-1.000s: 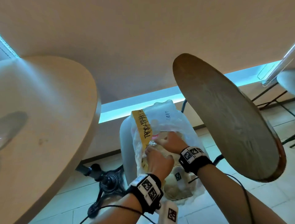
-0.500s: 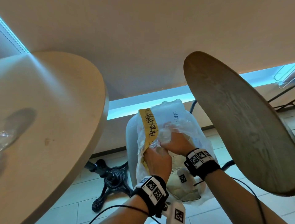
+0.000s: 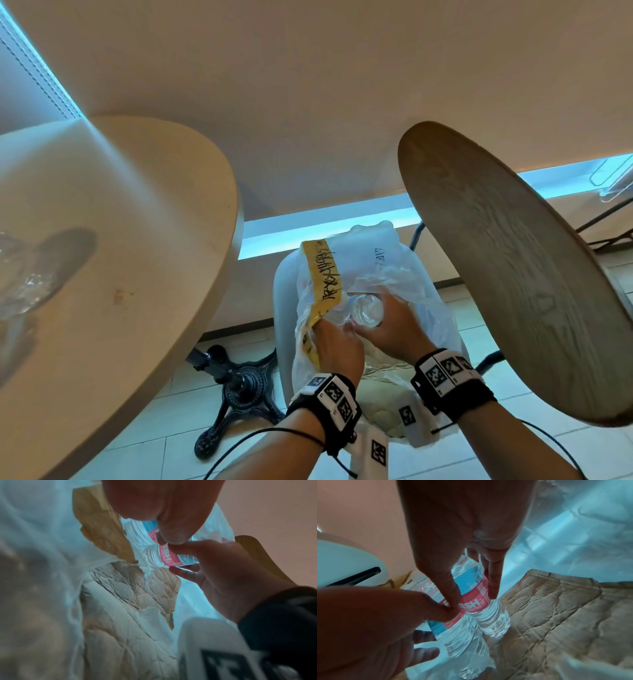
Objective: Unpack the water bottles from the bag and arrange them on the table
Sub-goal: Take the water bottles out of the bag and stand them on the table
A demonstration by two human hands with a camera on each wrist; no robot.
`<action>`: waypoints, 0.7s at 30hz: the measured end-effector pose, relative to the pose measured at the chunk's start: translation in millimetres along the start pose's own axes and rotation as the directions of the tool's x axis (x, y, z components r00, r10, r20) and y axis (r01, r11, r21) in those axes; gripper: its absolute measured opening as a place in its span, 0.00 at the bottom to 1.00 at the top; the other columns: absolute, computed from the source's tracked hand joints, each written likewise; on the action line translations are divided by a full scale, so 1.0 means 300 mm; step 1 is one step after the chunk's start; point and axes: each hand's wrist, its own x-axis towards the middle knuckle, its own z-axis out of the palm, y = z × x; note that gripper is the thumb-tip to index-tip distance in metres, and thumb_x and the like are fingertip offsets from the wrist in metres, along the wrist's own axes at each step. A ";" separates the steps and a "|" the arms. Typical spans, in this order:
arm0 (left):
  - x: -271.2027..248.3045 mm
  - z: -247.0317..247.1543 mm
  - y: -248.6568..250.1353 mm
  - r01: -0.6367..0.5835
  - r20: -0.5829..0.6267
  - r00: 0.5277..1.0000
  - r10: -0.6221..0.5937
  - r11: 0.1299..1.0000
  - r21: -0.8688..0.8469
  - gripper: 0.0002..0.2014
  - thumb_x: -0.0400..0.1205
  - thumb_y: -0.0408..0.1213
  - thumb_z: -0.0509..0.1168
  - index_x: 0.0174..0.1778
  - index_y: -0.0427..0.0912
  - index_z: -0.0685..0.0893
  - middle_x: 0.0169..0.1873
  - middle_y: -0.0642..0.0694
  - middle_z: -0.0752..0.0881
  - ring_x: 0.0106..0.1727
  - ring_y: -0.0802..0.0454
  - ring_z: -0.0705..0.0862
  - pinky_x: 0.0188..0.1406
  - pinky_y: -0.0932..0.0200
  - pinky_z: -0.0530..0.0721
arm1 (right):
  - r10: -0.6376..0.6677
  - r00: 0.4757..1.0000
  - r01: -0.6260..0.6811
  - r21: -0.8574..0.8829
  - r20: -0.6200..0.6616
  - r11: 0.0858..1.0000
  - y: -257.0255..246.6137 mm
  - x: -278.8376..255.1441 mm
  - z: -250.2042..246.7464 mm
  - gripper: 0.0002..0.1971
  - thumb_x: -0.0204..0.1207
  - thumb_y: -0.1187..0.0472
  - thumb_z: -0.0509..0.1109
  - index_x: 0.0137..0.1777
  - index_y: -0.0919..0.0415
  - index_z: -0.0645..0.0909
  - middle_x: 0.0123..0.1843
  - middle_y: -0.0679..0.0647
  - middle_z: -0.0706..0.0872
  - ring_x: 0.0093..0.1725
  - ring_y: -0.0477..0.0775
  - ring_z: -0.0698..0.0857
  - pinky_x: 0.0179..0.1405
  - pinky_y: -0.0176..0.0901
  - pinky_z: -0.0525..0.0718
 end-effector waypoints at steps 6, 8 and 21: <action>-0.007 -0.008 -0.013 -0.132 0.032 0.991 0.130 0.989 0.060 0.35 0.82 0.39 0.70 0.84 0.44 0.64 0.80 0.46 0.72 0.81 0.46 0.70 0.77 0.61 0.58 | -0.060 0.998 0.059 -0.059 -0.012 0.997 0.030 -0.043 -0.026 0.28 0.65 0.52 0.86 0.62 0.57 0.80 0.53 0.49 0.87 0.51 0.48 0.84 0.50 0.21 0.75; -0.010 -0.007 -0.026 -0.191 0.064 0.980 0.186 0.978 0.078 0.35 0.81 0.39 0.69 0.84 0.49 0.64 0.79 0.50 0.73 0.80 0.51 0.71 0.78 0.62 0.59 | -0.083 0.997 0.083 -0.078 -0.004 0.994 0.041 -0.047 -0.044 0.28 0.65 0.52 0.85 0.63 0.56 0.82 0.56 0.50 0.89 0.55 0.49 0.86 0.57 0.29 0.78; -0.207 -0.160 0.055 -0.580 0.373 0.772 0.514 0.810 0.084 0.31 0.77 0.33 0.73 0.75 0.56 0.71 0.68 0.51 0.77 0.63 0.58 0.78 0.61 0.76 0.76 | -0.073 0.984 0.100 -0.159 0.164 0.982 -0.004 -0.143 -0.277 0.29 0.57 0.37 0.81 0.58 0.34 0.74 0.55 0.35 0.88 0.49 0.41 0.88 0.42 0.29 0.85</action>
